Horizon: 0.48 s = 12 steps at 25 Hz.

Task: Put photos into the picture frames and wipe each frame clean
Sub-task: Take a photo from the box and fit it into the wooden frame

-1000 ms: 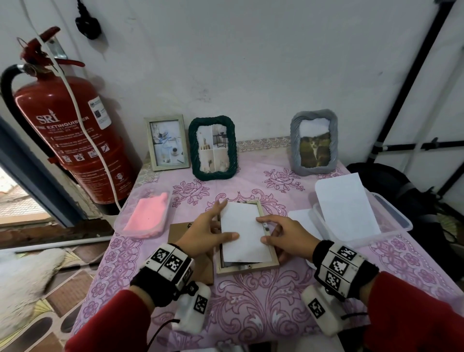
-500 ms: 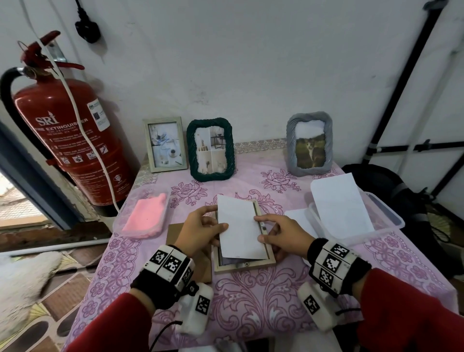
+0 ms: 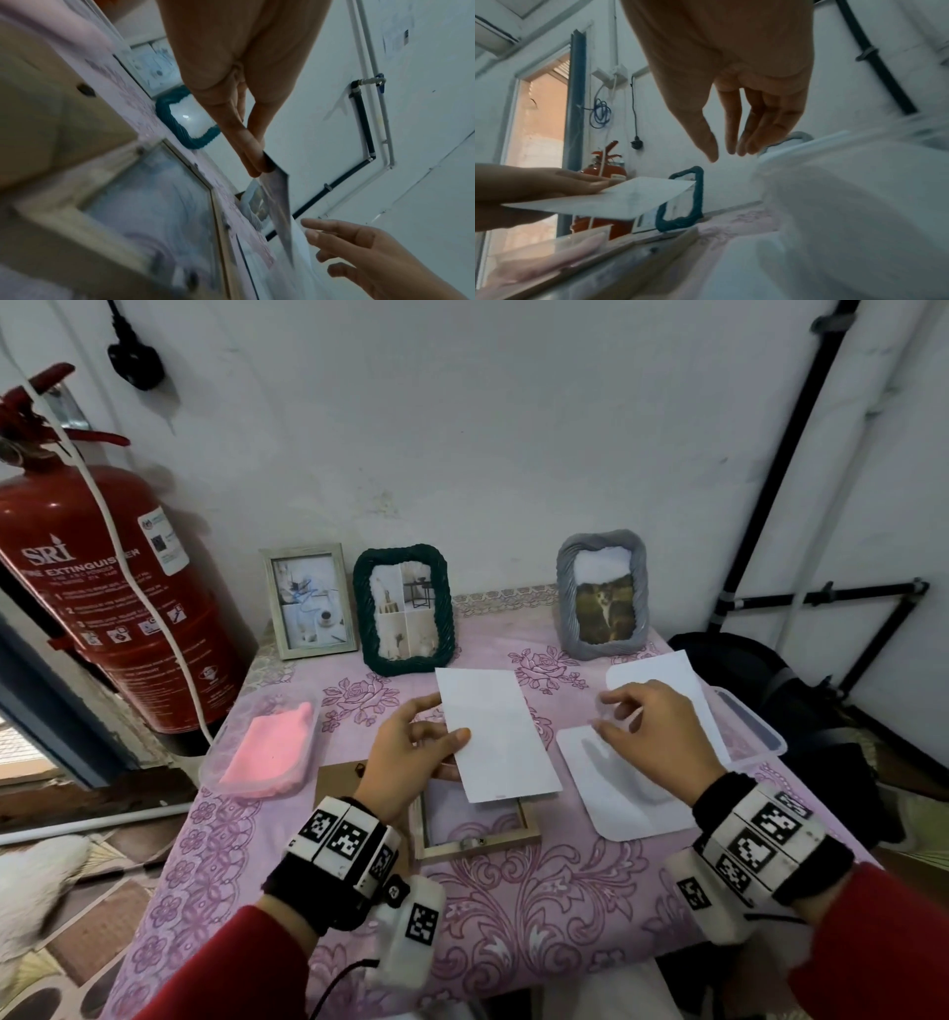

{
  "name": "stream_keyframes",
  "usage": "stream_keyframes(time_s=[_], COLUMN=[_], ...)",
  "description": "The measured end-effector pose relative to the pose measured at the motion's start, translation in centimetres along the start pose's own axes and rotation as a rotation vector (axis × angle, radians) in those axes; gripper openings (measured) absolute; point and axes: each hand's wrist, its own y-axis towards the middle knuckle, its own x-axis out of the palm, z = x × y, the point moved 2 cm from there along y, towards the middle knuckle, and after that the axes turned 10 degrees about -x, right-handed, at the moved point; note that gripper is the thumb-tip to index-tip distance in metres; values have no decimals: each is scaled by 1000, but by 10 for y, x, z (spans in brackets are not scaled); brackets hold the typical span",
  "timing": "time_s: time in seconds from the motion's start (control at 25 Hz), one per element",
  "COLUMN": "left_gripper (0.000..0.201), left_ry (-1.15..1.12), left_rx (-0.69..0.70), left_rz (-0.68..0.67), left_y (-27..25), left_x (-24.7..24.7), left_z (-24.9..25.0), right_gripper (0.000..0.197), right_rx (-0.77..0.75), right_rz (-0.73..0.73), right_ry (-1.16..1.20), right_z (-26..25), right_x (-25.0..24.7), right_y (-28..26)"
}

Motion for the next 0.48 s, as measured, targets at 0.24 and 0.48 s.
stream_keyframes(time_s=[0.24, 0.48], left_gripper=[49, 49], left_ry=[-35, -27], left_rx=[-57, -133], left_rz=[-71, -132], left_y=[4, 7], left_x=[36, 77], left_z=[-15, -29], right_gripper=[30, 20], right_rx=[222, 263], right_rz=[-214, -88], right_ry=[-53, 12], right_z=[23, 26], right_x=[-2, -17], right_y=[-17, -14])
